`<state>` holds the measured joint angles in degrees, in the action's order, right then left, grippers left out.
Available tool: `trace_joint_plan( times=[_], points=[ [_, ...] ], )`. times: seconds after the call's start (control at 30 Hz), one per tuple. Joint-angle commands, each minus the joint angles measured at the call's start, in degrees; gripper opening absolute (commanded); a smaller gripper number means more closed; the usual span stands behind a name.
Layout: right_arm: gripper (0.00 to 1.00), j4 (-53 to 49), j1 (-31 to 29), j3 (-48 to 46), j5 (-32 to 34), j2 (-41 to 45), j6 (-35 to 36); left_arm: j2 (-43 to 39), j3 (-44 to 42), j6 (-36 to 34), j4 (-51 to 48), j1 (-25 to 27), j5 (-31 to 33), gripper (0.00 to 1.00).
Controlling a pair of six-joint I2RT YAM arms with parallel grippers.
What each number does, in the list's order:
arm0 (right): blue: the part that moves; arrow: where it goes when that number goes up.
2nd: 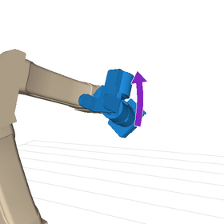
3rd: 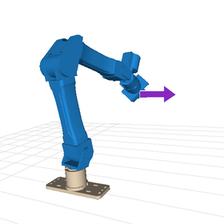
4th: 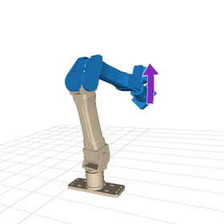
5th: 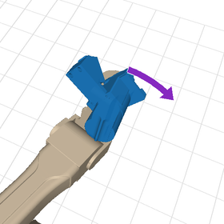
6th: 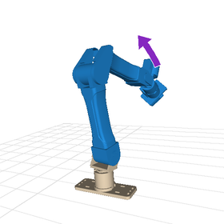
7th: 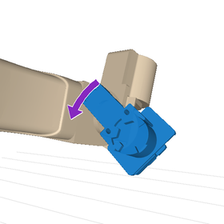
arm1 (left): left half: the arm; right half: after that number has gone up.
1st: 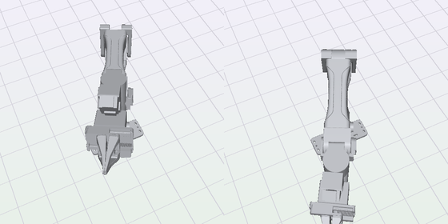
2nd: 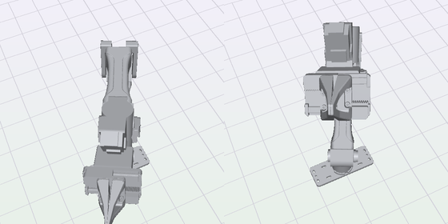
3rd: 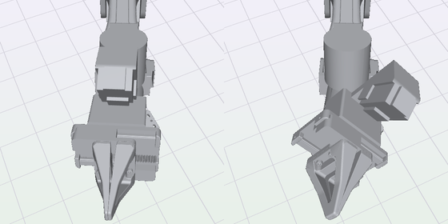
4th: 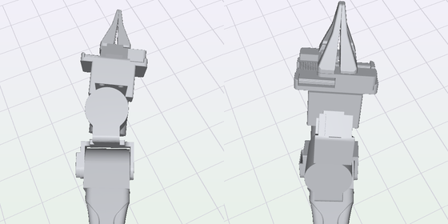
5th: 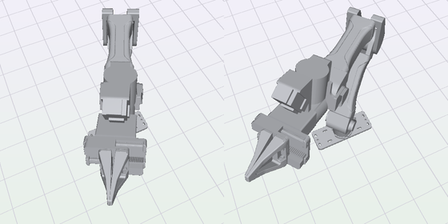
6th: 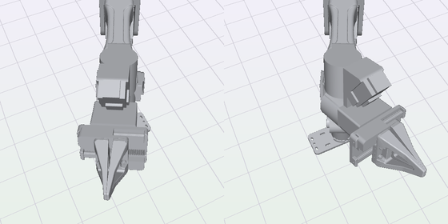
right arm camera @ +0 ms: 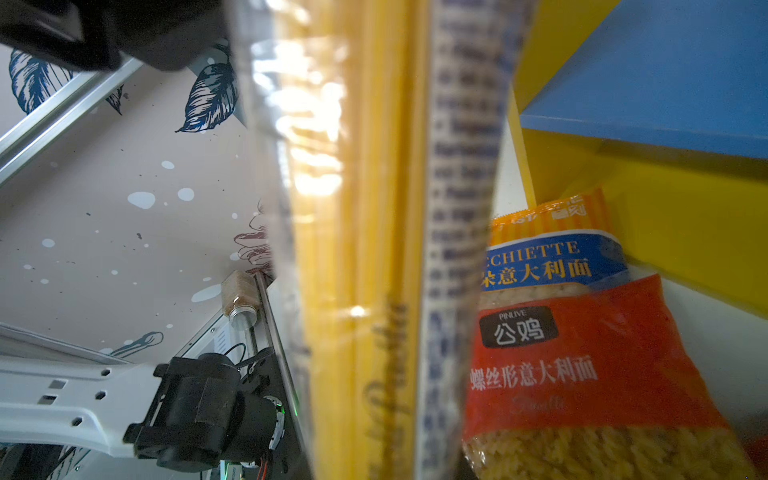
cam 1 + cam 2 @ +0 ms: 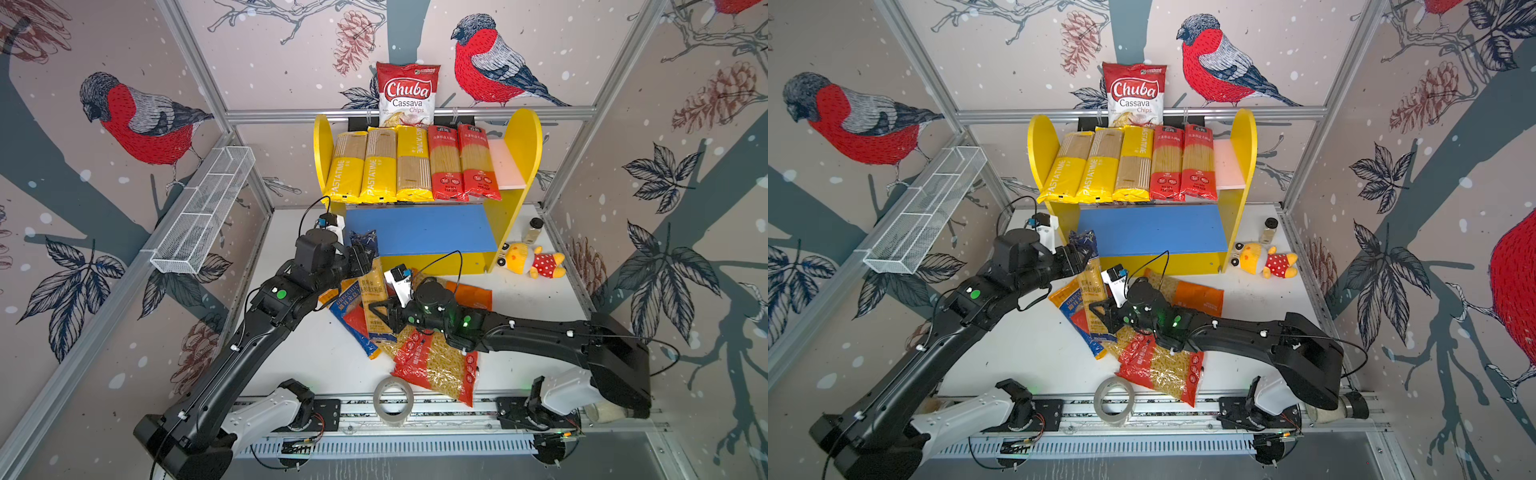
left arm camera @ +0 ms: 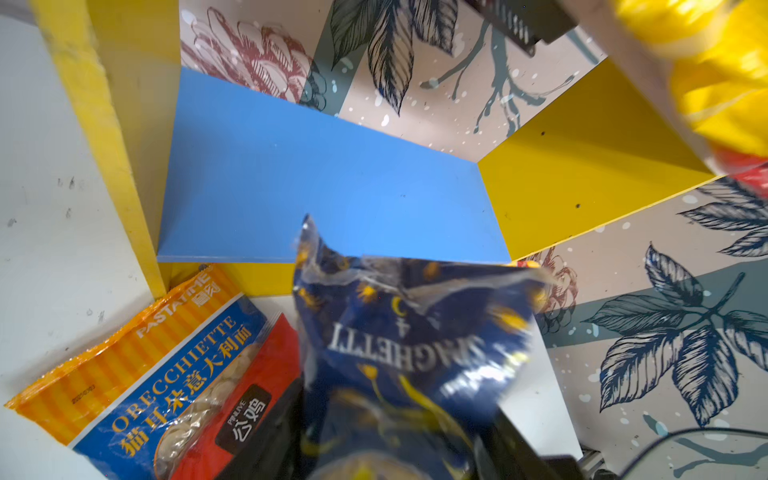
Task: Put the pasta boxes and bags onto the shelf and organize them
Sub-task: 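Raise the package upright with both grippers in front of the shelf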
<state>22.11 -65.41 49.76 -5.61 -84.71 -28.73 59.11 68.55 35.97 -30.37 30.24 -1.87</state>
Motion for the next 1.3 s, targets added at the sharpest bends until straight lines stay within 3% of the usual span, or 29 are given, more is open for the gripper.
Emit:
trace_joint_plan(
  times=[0.0,0.17,0.33,0.5,0.63,0.83,1.0,1.27],
  points=[
    [0.09,3.9,0.5,-0.1,-1.5,0.9,-0.4,-0.9,1.7,-2.7,5.1,0.0,-1.4,0.66],
    [0.07,3.7,3.1,-2.5,-7.4,4.7,-0.2,-4.1,-0.5,-5.0,9.1,-0.4,-5.2,0.79],
    [0.06,-1.6,6.3,-4.2,-12.2,11.9,2.9,-8.4,-6.6,-6.1,16.3,-1.0,-12.0,0.82],
    [0.06,-6.2,8.3,-4.1,-16.3,20.3,6.5,-11.1,-16.8,-0.4,30.7,-0.5,-19.5,0.86],
    [0.06,-7.6,11.9,-2.6,-19.7,24.1,6.5,-9.7,-20.7,2.6,42.3,4.2,-22.8,0.91],
    [0.05,-1.8,18.3,-1.7,-31.1,25.6,3.5,-7.3,-23.4,4.6,52.4,5.5,-26.9,0.88],
    [0.05,-3.4,21.4,1.3,-38.6,24.5,5.5,-3.7,-21.4,4.8,55.2,5.7,-29.4,0.83],
    [0.06,-4.0,22.8,2.8,-44.5,23.5,7.2,1.9,-17.0,4.4,57.2,6.1,-32.4,0.69]
  ],
)
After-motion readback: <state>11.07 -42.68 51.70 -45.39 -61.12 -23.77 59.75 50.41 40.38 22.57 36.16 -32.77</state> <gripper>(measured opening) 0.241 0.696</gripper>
